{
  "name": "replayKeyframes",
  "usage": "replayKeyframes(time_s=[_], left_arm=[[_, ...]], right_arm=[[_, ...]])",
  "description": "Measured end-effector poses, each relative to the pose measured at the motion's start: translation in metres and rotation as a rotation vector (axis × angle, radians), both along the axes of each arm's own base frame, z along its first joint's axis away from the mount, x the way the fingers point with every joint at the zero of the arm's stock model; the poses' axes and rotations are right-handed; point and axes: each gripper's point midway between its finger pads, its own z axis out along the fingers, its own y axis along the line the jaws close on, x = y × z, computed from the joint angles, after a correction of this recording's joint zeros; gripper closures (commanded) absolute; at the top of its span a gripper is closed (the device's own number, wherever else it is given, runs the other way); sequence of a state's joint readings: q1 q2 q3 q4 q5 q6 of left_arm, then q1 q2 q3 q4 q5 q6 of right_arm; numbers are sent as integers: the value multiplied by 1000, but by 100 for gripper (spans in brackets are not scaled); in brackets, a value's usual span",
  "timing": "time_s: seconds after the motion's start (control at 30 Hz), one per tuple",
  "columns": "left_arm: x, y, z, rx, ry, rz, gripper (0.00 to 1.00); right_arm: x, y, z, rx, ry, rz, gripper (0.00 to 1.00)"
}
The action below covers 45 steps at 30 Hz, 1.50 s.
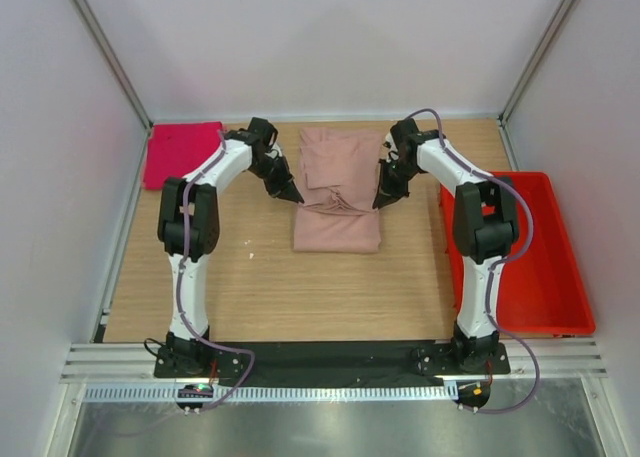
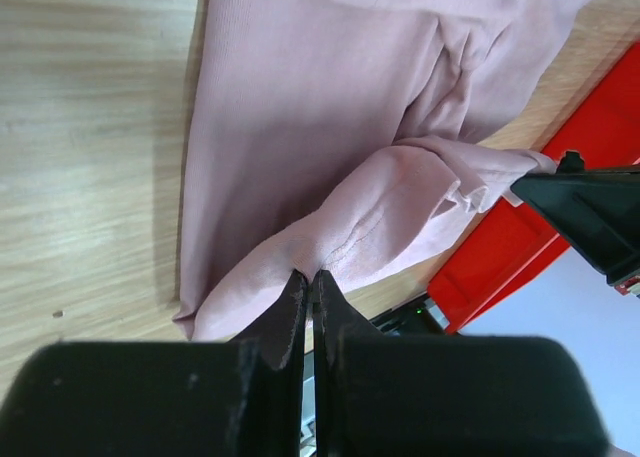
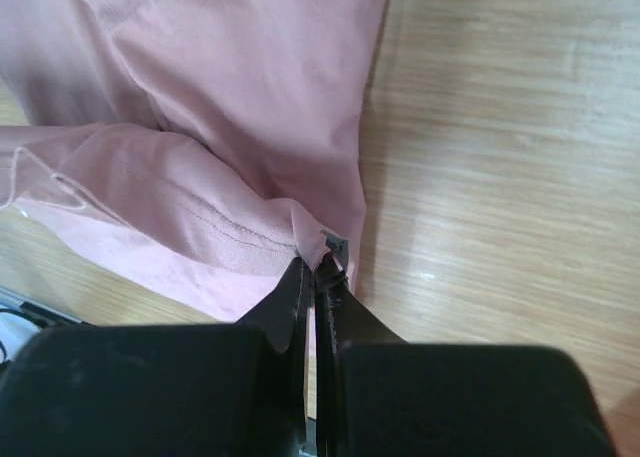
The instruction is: Fold and stack the t-shirts
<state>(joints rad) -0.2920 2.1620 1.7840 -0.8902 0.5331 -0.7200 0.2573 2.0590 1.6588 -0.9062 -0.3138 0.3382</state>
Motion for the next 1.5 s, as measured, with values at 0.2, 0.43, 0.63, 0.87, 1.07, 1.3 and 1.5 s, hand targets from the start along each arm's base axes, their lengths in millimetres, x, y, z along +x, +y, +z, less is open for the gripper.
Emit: replayKeyframes(time_s=[0.2,0.43,0.63,0.87,1.07,1.3,1.5], left_arm=[[15,-2,-8,-19,8,7,100],[22,-4,-17,-24,18,6,100],[28,2,-18,-25,21,21,100],[45,4,-19,-43,5,36,99],[48,2,-30,-46,23,35,83],[61,12,-33,14,-11,25,56],[78,50,6,201,-182,-28,48]], right_arm=[[11,5,-1,37,8,-13,99],[31,12,1,69,-9,-22,99],[35,8,1,77,-2,-43,99],[41,0,-6,77,11,-69,99],[50,2,-15,99,30,-81,83],[76,-4,-15,90,9,-103,57],[82,-33,8,-39,-33,-107,51]])
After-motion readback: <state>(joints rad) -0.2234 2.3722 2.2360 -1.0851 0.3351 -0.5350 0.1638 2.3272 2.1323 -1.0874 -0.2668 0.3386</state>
